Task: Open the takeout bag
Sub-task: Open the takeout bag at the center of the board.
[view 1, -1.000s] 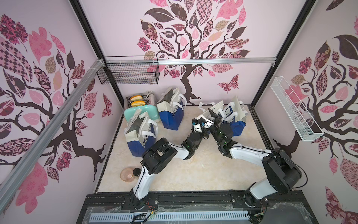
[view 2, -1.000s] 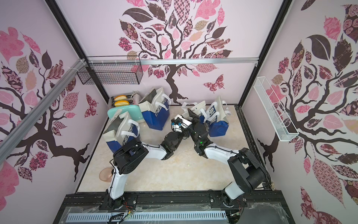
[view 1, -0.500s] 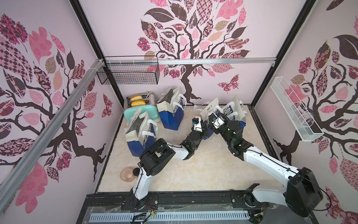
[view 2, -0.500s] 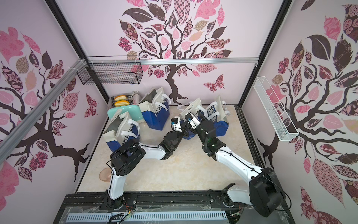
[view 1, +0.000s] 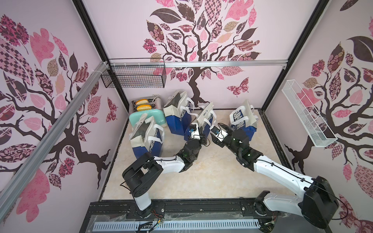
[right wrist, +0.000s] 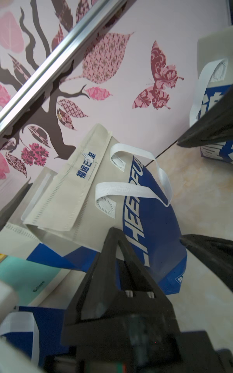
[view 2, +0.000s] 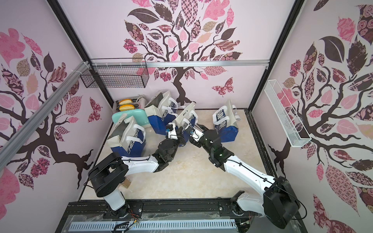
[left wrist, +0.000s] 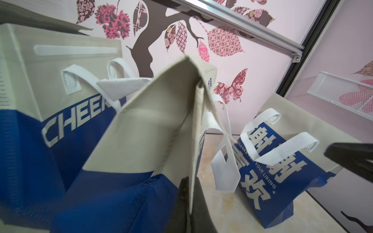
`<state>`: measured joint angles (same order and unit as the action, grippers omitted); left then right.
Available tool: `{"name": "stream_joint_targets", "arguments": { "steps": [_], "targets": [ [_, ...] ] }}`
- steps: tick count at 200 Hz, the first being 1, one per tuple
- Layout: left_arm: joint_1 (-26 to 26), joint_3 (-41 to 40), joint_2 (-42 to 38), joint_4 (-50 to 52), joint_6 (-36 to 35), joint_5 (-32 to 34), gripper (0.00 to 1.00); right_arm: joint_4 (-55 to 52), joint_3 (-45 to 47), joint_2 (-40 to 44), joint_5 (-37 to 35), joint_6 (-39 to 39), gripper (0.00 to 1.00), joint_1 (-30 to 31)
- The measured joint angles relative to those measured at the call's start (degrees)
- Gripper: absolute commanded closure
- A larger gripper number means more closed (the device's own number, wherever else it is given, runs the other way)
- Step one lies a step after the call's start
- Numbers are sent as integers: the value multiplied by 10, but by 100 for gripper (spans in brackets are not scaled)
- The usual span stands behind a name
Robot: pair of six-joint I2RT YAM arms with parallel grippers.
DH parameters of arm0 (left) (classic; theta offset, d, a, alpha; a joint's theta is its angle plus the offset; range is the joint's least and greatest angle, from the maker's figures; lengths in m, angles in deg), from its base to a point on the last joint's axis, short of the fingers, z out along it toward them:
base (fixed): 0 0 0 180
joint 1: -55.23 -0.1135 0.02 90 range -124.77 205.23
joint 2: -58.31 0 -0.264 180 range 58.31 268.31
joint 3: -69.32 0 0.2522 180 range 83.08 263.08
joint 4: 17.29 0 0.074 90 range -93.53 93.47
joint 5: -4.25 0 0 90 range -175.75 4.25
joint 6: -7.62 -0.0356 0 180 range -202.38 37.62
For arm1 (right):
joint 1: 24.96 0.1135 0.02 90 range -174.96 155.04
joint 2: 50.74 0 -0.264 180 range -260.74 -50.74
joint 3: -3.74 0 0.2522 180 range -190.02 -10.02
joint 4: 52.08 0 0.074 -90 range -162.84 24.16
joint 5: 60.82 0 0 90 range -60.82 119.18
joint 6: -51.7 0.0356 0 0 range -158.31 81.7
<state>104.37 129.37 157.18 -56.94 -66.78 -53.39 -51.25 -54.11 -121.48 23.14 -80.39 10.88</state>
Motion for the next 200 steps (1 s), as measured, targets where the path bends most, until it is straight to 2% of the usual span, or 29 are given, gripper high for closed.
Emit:
{"name": "stream_joint_targets", "arguments": {
  "steps": [31, 76, 139, 200],
  "targets": [
    [-1, -53, 9, -47, 4, -12, 100, 31, 5, -23, 22, -7, 32, 0],
    [-1, -77, 35, -115, 25, -42, 100, 64, 5, -32, 50, -10, 33, 5],
    [-2, -77, 40, -132, 38, -61, 100, 82, -4, -71, 61, -17, 33, 42],
    [-3, -78, 41, -134, 39, -70, 100, 116, -4, -81, 50, -17, 39, 56]
  ]
}}
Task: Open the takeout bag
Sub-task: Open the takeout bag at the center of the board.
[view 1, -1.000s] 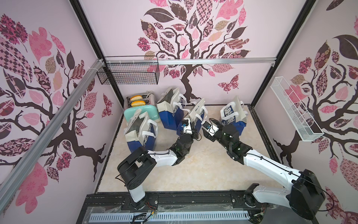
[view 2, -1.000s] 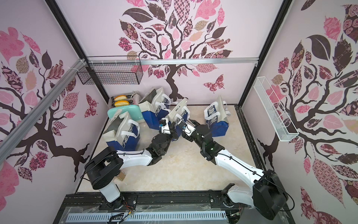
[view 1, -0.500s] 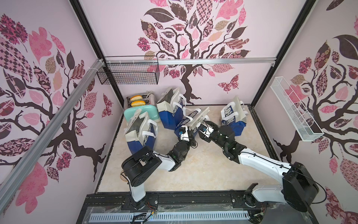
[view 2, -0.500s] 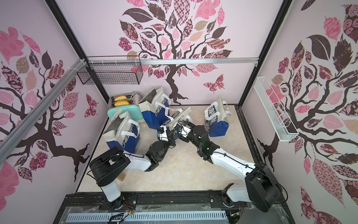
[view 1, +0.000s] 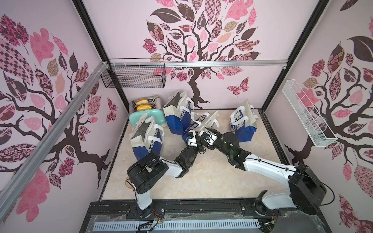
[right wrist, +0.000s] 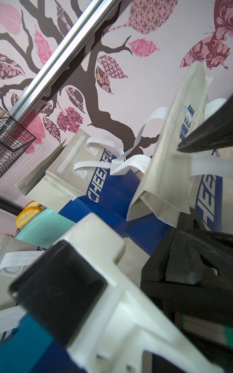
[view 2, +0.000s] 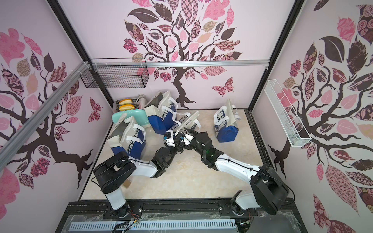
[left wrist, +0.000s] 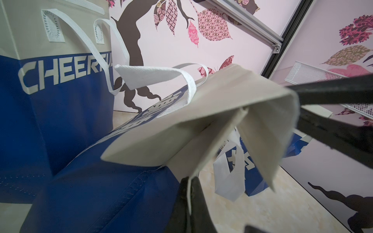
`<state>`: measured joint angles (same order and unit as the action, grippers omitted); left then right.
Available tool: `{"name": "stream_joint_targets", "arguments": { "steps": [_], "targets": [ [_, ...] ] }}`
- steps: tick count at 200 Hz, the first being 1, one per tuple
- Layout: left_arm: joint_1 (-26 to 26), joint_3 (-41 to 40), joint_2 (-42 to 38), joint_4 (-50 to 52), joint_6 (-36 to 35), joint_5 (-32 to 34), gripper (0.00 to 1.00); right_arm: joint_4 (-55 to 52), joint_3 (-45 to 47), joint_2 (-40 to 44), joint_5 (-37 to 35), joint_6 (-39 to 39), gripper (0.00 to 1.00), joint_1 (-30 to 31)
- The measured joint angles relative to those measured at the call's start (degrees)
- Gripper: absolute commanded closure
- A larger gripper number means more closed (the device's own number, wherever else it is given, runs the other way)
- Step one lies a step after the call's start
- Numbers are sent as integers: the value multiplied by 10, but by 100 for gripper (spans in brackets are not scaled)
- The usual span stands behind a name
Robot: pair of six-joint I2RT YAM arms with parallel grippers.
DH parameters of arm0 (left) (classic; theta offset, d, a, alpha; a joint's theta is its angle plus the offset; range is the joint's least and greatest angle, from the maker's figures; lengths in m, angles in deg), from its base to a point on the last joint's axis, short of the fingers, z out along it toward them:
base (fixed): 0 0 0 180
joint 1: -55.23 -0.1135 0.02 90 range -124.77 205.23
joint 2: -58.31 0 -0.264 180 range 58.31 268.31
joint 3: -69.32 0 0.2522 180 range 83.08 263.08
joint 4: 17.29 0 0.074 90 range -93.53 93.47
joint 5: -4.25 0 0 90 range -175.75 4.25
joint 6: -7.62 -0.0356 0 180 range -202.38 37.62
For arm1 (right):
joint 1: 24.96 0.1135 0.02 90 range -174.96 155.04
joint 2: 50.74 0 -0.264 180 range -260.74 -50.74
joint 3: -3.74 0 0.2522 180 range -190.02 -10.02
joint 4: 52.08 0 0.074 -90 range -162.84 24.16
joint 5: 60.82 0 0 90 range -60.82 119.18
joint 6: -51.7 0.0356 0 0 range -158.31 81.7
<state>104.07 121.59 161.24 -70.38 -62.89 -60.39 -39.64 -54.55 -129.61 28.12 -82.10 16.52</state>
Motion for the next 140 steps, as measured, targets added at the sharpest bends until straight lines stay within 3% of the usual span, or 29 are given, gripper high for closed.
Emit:
{"name": "stream_joint_targets", "arguments": {
  "steps": [92, 140],
  "targets": [
    [0, 1, 2, -4, 0, -4, 100, 101, 0, -50, -76, -20, 57, 23],
    [-1, 1, 2, -5, 0, -6, 100, 173, 0, -84, -117, -38, 59, 36]
  ]
}}
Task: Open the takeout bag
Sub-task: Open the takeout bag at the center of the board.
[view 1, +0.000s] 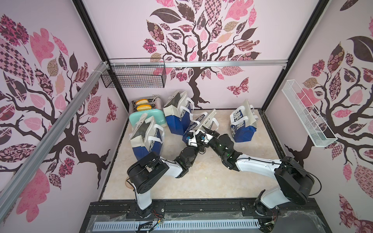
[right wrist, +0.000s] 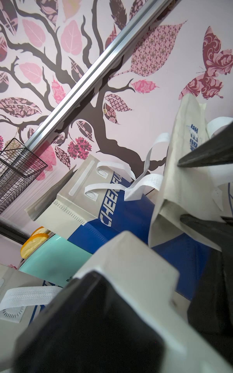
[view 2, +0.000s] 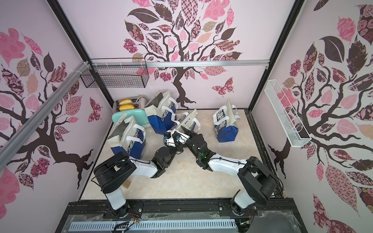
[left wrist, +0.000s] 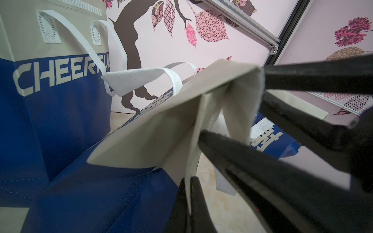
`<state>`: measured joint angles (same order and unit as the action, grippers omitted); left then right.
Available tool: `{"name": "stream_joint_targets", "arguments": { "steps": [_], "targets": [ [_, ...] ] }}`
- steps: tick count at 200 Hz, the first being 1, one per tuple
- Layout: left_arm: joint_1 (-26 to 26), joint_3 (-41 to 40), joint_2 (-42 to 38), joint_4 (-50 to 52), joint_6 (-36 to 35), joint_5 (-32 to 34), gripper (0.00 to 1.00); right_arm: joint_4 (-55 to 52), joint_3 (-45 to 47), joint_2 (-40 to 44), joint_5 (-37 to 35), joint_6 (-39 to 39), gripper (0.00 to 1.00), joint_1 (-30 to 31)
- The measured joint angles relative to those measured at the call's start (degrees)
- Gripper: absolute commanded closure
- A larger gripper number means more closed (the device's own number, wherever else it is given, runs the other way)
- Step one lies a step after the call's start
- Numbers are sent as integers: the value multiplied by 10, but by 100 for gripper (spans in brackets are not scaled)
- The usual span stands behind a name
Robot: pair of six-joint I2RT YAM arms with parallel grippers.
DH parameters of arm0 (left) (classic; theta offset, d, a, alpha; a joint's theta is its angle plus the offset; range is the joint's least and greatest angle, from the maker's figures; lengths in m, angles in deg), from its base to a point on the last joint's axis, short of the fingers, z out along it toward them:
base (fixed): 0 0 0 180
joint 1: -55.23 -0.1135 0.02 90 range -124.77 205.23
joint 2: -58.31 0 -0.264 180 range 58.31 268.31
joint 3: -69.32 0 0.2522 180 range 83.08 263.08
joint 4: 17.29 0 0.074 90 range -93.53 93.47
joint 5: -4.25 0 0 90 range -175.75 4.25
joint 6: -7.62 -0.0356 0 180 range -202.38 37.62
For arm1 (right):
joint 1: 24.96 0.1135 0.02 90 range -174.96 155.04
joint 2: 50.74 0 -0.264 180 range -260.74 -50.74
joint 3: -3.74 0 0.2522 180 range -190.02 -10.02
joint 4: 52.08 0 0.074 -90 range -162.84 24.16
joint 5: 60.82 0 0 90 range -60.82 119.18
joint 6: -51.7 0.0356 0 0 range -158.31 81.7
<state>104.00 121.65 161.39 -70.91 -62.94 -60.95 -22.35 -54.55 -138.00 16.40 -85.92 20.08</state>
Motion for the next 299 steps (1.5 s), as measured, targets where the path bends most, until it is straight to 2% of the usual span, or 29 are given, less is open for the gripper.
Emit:
{"name": "stream_joint_targets", "arguments": {
  "steps": [84, 123, 130, 145, 153, 182, 232, 265, 299],
  "targets": [
    [-17, -5, 0, -3, 2, 21, 100, 203, -26, -104, -85, -57, 61, 14],
    [-15, -7, 0, -8, -1, 17, 100, 248, -53, -143, -101, -87, 61, 15],
    [-11, -7, 0, -9, -3, 16, 100, 252, -58, -152, -103, -92, 65, 17],
    [-8, -7, 0, -9, -5, 19, 100, 263, -68, -170, -108, -104, 81, 21],
    [-9, -8, -1, -9, -5, 19, 100, 269, -70, -175, -109, -113, 100, 21],
    [-9, -12, -5, -4, -5, 23, 100, 282, -78, -186, -129, -163, 100, 23],
    [-9, -14, -66, 82, 38, 50, 100, 241, -117, -169, -172, -311, 100, 32],
    [-4, -14, -88, 126, 59, 60, 100, 97, -146, -113, -167, -386, 100, 32],
    [-2, -17, -95, 154, 80, 64, 100, -26, -183, -90, -170, -435, 100, 34]
  ]
}}
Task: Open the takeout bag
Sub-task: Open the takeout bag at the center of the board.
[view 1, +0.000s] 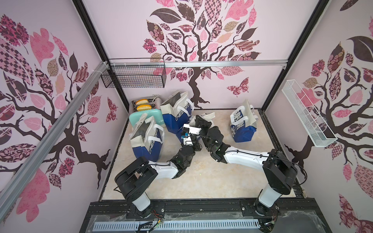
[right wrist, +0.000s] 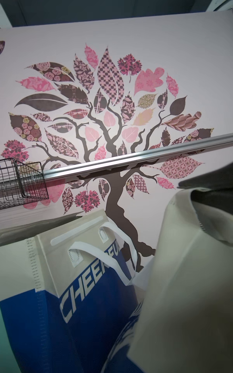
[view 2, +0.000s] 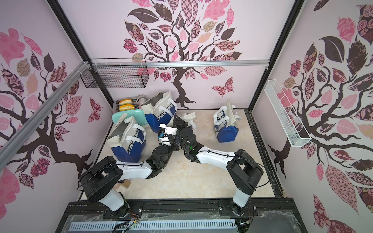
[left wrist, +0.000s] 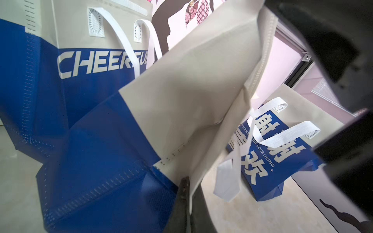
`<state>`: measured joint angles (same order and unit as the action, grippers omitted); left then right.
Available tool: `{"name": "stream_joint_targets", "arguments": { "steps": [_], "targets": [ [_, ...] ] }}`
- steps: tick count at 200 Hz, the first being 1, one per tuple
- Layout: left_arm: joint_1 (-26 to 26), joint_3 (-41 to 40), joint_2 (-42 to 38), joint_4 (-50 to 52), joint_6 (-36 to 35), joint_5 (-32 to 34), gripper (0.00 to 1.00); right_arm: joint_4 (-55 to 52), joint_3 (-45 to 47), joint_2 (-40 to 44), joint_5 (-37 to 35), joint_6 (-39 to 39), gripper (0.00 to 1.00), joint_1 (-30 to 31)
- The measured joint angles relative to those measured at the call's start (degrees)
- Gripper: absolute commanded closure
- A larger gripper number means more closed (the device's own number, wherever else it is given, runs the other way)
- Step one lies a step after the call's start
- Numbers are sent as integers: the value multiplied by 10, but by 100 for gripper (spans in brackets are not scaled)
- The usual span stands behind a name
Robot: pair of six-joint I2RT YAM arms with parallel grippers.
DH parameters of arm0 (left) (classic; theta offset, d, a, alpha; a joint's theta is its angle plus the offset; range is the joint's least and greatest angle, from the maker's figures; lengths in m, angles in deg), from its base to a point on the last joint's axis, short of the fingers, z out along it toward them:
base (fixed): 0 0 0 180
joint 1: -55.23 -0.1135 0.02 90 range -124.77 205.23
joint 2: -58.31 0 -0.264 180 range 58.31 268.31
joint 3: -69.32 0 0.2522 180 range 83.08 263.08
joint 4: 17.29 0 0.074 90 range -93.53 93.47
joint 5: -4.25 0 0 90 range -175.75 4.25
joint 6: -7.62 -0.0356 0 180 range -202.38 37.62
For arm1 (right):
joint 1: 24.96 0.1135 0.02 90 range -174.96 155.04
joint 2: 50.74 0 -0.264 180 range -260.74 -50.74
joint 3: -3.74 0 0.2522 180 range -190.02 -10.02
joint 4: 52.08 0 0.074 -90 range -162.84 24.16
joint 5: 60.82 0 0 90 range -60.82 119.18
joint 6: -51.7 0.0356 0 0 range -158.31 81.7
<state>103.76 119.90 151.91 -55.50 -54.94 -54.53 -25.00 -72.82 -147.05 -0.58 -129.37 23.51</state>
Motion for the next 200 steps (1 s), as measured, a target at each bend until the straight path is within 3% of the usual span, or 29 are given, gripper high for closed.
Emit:
{"name": "stream_joint_targets", "arguments": {
  "steps": [14, 34, 57, 86, 145, 200],
  "targets": [
    [0, -3, -3, 7, 8, 0, 100, -47, -16, 4, -3, -3, 100, 6],
    [0, -4, -16, 26, 14, -8, 100, -119, -34, 19, -5, 29, 73, 13],
    [1, -4, -41, 56, 30, -21, 100, -197, -43, 58, -1, 137, 53, 20],
    [4, -3, -78, 91, 45, -40, 100, -255, -14, 126, 29, 278, 42, 14],
    [5, -2, -101, 134, 57, -52, 100, -237, 134, 179, 83, 425, 35, -10],
    [5, -2, -101, 139, 58, -52, 100, -176, 155, 169, 94, 457, 33, -14]
  ]
}}
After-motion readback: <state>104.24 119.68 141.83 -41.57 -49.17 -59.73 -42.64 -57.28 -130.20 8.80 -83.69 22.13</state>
